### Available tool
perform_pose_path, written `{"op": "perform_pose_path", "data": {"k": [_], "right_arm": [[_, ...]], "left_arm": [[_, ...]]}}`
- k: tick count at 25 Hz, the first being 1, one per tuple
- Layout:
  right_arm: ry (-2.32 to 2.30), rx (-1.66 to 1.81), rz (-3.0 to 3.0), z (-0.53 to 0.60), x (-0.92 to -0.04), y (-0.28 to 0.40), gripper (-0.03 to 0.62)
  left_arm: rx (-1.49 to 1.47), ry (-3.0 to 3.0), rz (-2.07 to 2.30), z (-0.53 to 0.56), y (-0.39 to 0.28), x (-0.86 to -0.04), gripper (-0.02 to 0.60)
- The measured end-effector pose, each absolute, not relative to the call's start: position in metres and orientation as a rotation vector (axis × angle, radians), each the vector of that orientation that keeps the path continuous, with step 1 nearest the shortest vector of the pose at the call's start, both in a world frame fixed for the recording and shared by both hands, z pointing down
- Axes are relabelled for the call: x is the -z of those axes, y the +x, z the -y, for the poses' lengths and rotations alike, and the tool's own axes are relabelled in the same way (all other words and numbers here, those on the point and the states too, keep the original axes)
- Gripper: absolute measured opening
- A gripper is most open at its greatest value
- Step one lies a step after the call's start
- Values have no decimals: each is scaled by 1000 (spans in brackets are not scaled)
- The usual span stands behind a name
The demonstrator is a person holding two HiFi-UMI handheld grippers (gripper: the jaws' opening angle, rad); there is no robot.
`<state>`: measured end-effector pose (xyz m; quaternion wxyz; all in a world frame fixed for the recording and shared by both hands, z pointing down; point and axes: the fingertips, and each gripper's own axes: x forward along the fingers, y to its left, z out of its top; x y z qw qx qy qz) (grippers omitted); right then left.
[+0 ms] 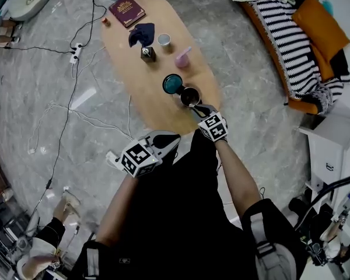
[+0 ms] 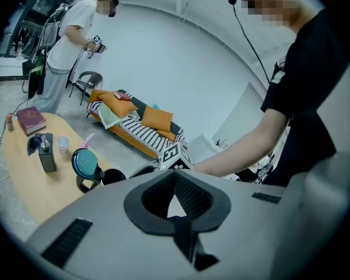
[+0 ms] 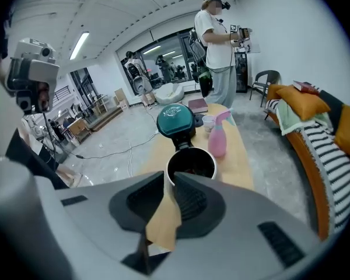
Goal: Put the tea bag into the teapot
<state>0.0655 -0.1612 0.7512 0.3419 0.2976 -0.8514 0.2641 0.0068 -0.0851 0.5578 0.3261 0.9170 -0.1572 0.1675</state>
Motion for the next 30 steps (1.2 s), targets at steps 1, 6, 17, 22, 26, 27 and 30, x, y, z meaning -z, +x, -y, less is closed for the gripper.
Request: {"op": "perform_pose_path", "data": {"k": [1,6,17,22,26,27,30], "right_arm": [[765,-703,2229,156,-744,64,45],[689,-668,2285,138,-709,58,15],[726,-621,2353,127,-625,51,8],[736,-620,2400,122,-596,46,8],[773,-616,2408,112,-584,44,7],[776,-609,2401,109,-584,44,7],[792,-602,2391,104,-582,42,6]], "left_arm": [[-433,2407,407,86,8,-557,9],[-430,2419,373,92,17,-556,9],[-439,2408,327,95,22,-563,9],[-464,2427,294,95,13,-564,9],[-470,2437,288,100,8,-564,9],[-466,2442,288,101,8,-563,9],[-456,2463,272,102,11,-555,9]]}}
